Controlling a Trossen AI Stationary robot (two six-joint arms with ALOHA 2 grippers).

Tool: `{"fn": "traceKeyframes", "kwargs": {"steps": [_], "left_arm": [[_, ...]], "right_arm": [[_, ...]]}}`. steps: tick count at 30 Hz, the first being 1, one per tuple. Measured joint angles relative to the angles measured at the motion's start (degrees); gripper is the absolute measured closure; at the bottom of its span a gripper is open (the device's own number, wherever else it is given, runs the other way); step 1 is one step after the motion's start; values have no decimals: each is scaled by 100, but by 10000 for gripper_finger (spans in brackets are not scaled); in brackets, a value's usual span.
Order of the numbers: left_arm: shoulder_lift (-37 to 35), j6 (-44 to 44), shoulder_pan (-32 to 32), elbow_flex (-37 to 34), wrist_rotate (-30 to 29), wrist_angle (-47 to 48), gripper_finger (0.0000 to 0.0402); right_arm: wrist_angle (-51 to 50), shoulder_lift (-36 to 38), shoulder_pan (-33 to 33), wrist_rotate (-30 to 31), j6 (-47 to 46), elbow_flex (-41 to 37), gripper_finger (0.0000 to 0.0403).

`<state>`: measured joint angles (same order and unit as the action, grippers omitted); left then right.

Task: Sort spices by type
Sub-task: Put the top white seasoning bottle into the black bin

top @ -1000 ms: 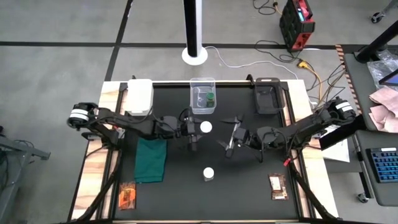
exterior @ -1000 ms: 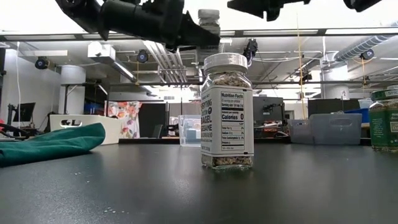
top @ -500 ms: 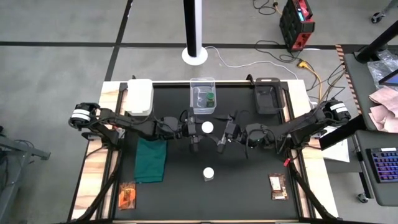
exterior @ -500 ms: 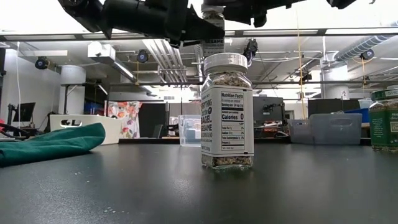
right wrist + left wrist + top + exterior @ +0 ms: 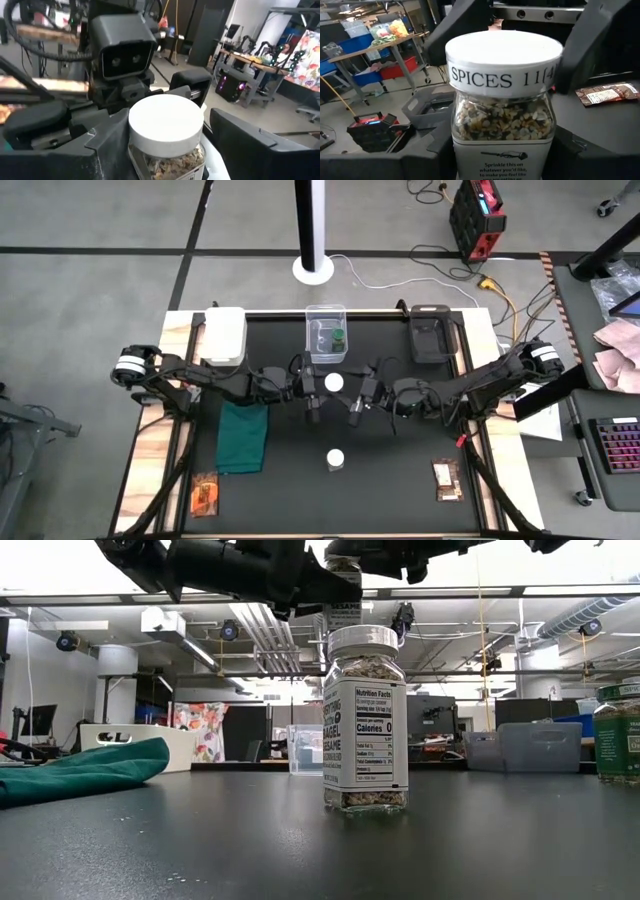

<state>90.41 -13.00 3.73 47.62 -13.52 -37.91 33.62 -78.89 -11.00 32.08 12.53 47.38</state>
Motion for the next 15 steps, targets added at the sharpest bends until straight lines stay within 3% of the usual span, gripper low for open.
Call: {"fn": "traceKeyframes", "kwargs": {"steps": [10,15], "left_arm": [[0,35,0,7,37,-74,215],[-7,42,0,13,24,-96,211]], "right_arm": [[-1667,-9,13,46,-54,837,151],[-1748,-9,13,43,-65,915,206]]}}
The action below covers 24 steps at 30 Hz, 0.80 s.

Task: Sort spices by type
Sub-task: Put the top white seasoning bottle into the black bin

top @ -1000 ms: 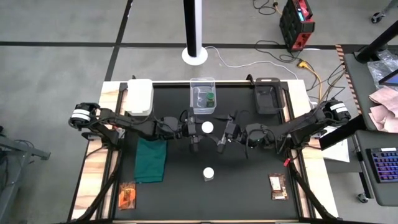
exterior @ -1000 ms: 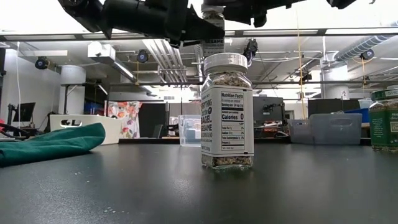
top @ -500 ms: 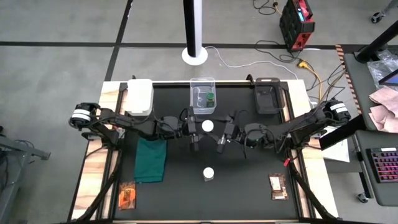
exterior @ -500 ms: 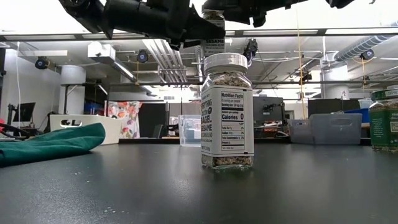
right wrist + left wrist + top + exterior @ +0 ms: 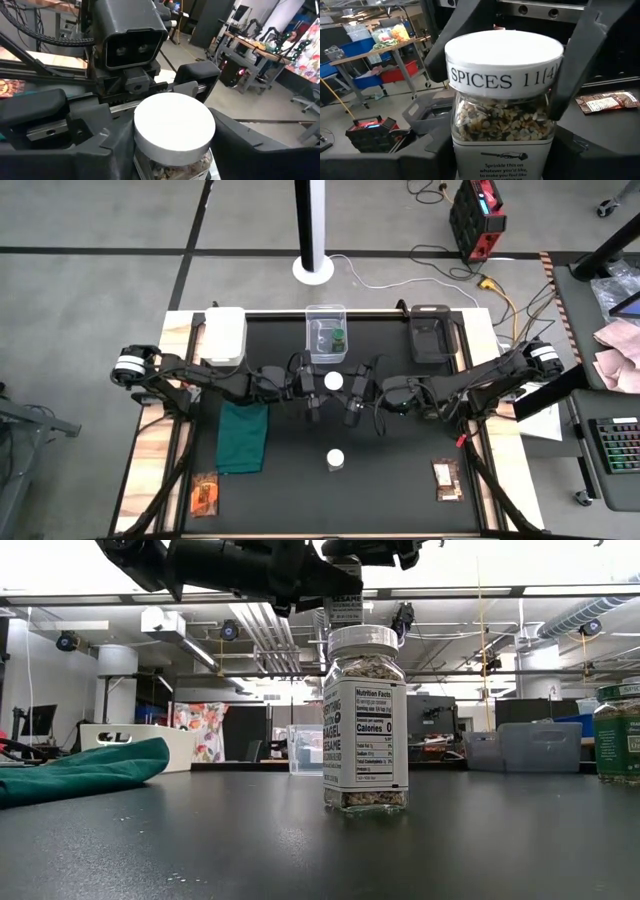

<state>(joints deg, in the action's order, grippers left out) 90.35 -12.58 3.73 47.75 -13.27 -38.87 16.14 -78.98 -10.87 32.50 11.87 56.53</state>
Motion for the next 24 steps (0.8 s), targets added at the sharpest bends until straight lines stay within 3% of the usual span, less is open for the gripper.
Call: {"fn": "traceKeyframes", "kwargs": {"steps": [11,20,24], "left_arm": [[-64,-60,12,-2,-439,-5,161],[-481,-178,14,-13,-1346,470,153],[-757,-53,62,-17,-1657,866,153]], "right_arm": [[-240,160,42,266,-226,-4,207],[-1721,837,555,1937,-654,-26,207],[-2071,1299,1312,1981,-982,-299,207]]}}
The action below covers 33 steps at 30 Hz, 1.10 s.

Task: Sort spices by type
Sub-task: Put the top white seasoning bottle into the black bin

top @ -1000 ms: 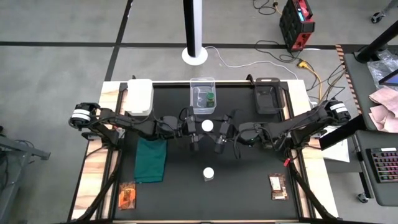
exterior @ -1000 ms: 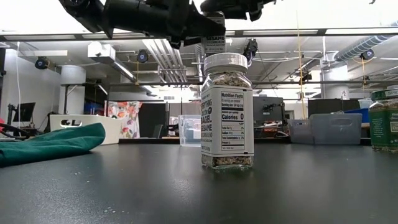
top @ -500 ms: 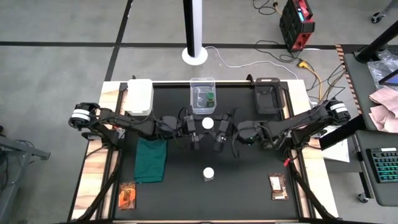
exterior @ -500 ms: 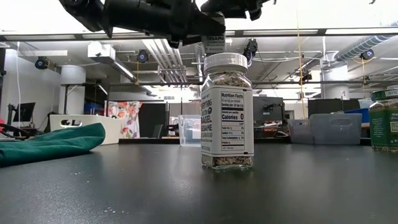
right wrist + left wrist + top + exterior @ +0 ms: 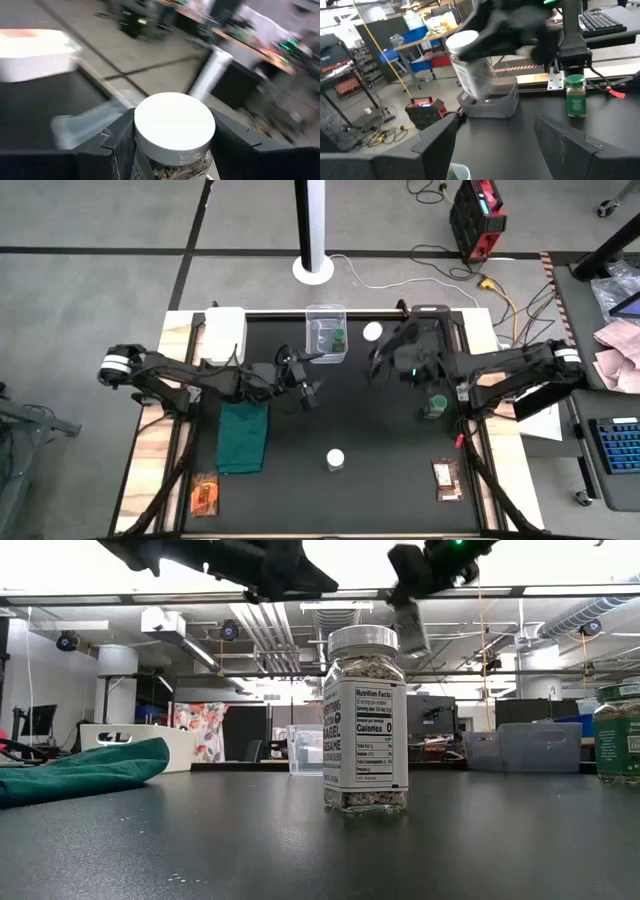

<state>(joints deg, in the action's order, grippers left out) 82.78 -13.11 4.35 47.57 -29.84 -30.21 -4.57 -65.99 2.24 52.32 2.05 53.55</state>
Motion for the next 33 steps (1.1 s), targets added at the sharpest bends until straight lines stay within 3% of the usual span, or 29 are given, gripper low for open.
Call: {"fn": "traceKeyframes", "kwargs": {"steps": [6,13,20,33], "left_arm": [[-462,279,139,-12,-211,594,152],[-763,322,267,-43,-247,665,152],[-822,361,266,-44,-267,647,152],[-804,465,264,-46,-274,959,152]], "right_arm": [[74,864,1746,-739,-995,-828,207],[314,1011,3306,-719,-2328,-1616,207],[563,450,3789,-132,-2955,-1821,207],[697,-759,3778,961,-3648,-1864,207]]}}
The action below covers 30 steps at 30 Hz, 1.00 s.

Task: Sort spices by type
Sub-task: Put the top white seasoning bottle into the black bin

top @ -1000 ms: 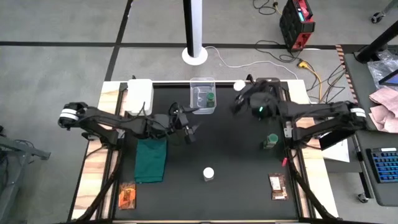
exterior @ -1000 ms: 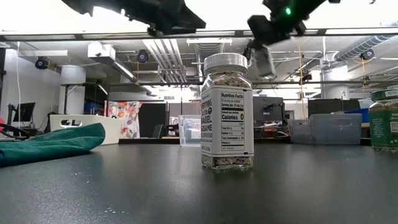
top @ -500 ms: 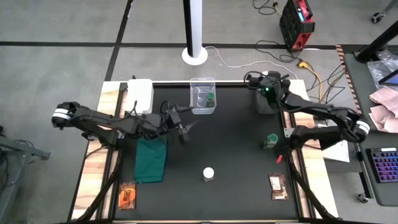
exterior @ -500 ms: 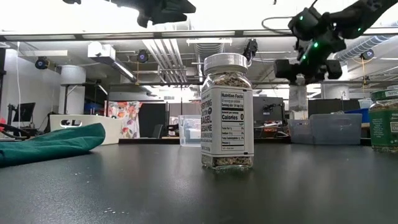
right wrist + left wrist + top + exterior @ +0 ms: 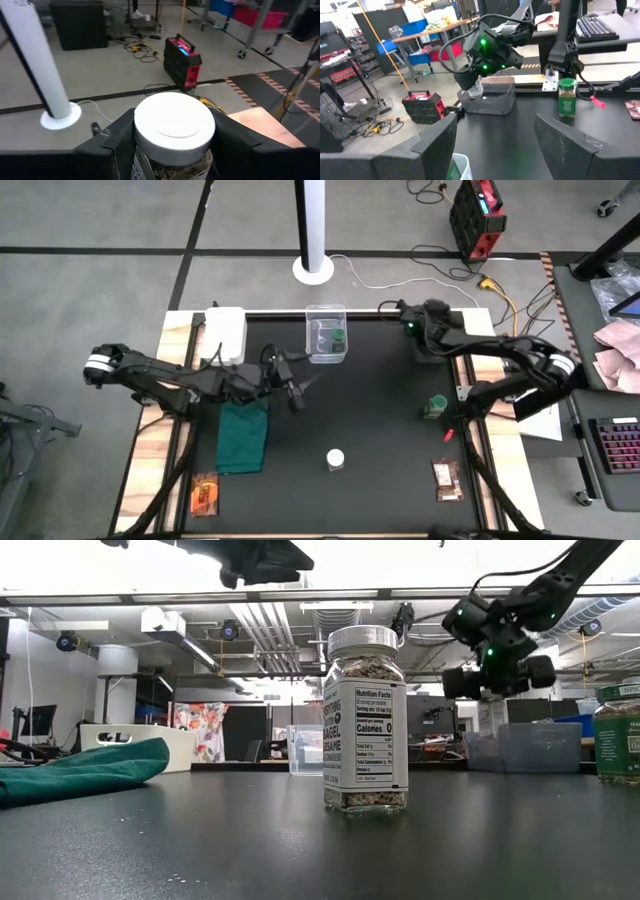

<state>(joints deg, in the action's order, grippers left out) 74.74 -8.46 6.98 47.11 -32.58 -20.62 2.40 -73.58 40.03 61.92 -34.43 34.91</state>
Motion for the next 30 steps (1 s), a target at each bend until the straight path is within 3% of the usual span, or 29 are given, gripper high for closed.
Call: {"fn": "traceKeyframes", "kwargs": {"steps": [13,27,30], "left_arm": [[2,47,0,-2,-302,120,152],[4,46,0,-2,-301,137,152],[7,51,0,-2,-299,137,152]], "right_arm": [[116,-795,-33,227,-606,-83,207],[458,-905,-65,278,-548,-223,207],[456,-905,-64,278,-556,-245,180]]}}
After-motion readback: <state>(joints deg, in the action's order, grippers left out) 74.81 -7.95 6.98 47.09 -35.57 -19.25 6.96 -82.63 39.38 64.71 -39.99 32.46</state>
